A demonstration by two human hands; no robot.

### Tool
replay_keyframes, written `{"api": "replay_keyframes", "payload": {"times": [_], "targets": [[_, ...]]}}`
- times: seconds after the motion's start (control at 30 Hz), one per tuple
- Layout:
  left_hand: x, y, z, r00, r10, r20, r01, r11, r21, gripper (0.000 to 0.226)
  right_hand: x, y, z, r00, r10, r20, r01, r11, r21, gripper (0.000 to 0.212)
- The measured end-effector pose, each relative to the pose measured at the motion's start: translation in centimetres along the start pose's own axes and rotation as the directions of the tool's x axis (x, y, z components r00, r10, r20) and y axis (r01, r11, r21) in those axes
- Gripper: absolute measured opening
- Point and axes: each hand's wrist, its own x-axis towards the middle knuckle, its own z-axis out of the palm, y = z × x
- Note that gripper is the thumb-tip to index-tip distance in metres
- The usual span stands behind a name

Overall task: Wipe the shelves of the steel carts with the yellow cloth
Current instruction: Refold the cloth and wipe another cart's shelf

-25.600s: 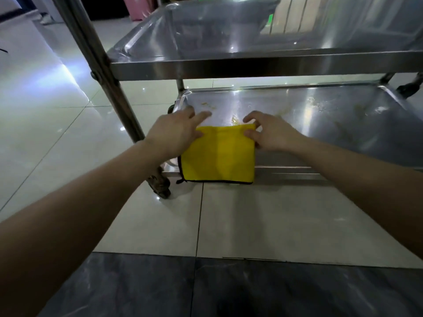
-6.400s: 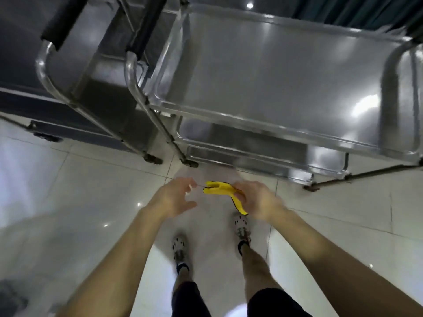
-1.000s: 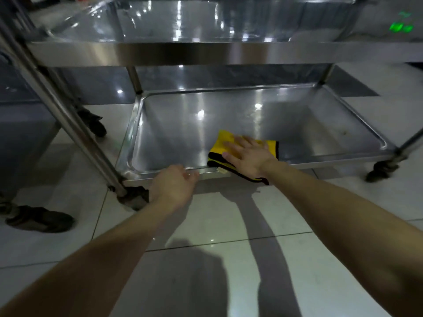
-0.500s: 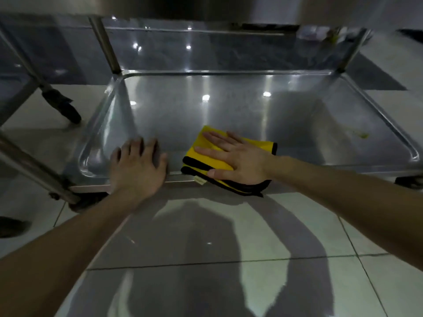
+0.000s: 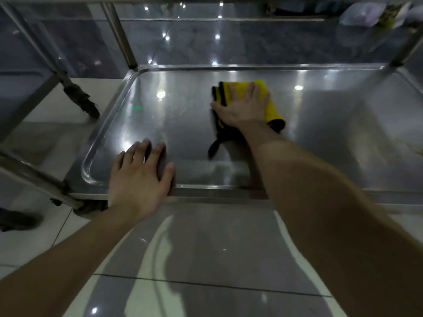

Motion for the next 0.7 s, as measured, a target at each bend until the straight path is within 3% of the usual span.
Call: {"api": "replay_keyframes", "payload": {"times": [0.1, 0.2, 0.23, 0.3, 0.4, 0.5, 0.57, 0.63, 0.7], "targets": [[-0.2, 0.0, -0.1, 1.000, -0.011, -0.004, 0.011, 1.000, 0.006, 0.076, -1.5, -7.9, 1.1, 0.928, -0.364, 0.083, 0.367, 0.930, -0.022, 0.089], [-0.3, -0.2, 0.1, 1.000, -0.018, -0.001, 0.018, 1.000, 0.018, 0.077, -1.6, -9.9, 1.9, 0.805, -0.574, 0.151, 0.579, 0.815, 0.007, 0.085], [-0.3, -0.2, 0.1, 1.000, -0.015, -0.001, 0.015, 1.000, 0.016, 0.077, -0.8, -8.9, 1.7, 0.795, -0.588, 0.152, 0.594, 0.804, 0.007, 0.083], [-0.3, -0.3, 0.2, 1.000, -0.010, -0.016, 0.010, 1.000, 0.000, 0.074, 1.3, -5.8, 0.9, 0.856, -0.503, 0.117, 0.508, 0.861, -0.018, 0.081], [-0.4, 0.1, 0.2, 0.999, -0.015, -0.037, 0.014, 1.000, -0.019, 0.071, 4.6, -0.4, -0.4, 0.988, -0.151, 0.015, 0.152, 0.987, -0.049, 0.085], [-0.5, 0.7, 0.1, 0.998, -0.027, -0.055, 0.027, 1.000, -0.008, 0.071, 5.6, 0.2, -0.6, 0.996, 0.082, -0.024, -0.082, 0.996, -0.032, 0.091], [-0.5, 1.0, 0.0, 0.998, -0.032, -0.062, 0.031, 0.999, -0.013, 0.072, 5.0, -3.3, -0.2, 0.999, 0.047, -0.008, -0.047, 0.999, -0.013, 0.093], [-0.6, 0.8, -0.1, 0.997, -0.030, -0.073, 0.029, 0.999, -0.016, 0.071, 3.8, -8.2, 0.6, 0.985, -0.169, 0.037, 0.170, 0.985, -0.024, 0.087], [-0.6, 0.5, -0.1, 0.997, -0.029, -0.074, 0.028, 1.000, -0.014, 0.073, 2.1, -12.5, 1.4, 0.925, -0.372, 0.082, 0.375, 0.927, -0.023, 0.078]]}}
